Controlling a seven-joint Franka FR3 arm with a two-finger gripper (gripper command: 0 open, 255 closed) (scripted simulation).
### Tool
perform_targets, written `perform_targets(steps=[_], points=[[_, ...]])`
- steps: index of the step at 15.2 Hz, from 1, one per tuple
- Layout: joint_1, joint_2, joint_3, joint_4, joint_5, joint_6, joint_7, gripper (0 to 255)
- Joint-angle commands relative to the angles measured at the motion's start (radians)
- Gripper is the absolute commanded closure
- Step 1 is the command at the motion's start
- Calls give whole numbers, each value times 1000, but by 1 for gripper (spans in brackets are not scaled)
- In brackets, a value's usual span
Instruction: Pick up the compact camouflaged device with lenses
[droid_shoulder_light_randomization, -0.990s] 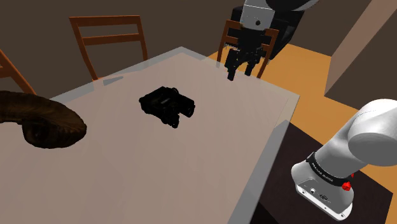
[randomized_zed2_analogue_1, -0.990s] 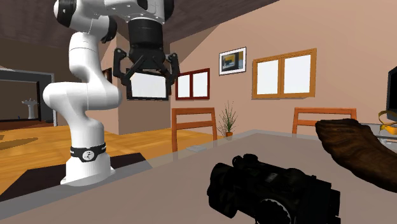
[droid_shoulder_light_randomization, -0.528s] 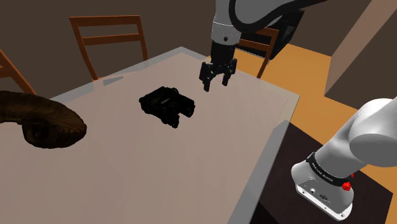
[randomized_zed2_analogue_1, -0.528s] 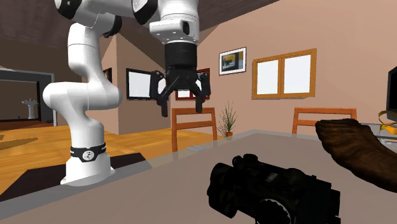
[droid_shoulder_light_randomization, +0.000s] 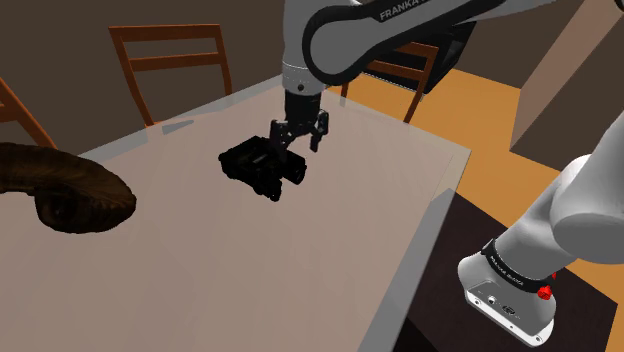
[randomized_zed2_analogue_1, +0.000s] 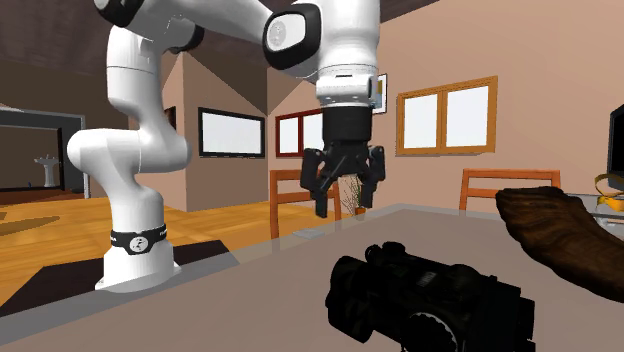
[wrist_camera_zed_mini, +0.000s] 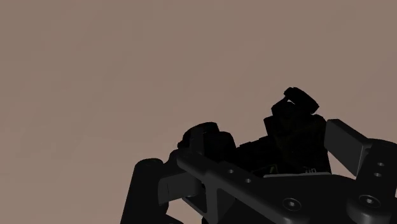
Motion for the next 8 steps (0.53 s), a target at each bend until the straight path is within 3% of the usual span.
perform_targets(steps=[1, 6, 8], points=[[22, 83, 8, 68, -35, 11, 41, 0], [87, 264, 8, 236, -107, 12, 116, 0], [90, 277, 5, 226, -112, 34, 117, 0]])
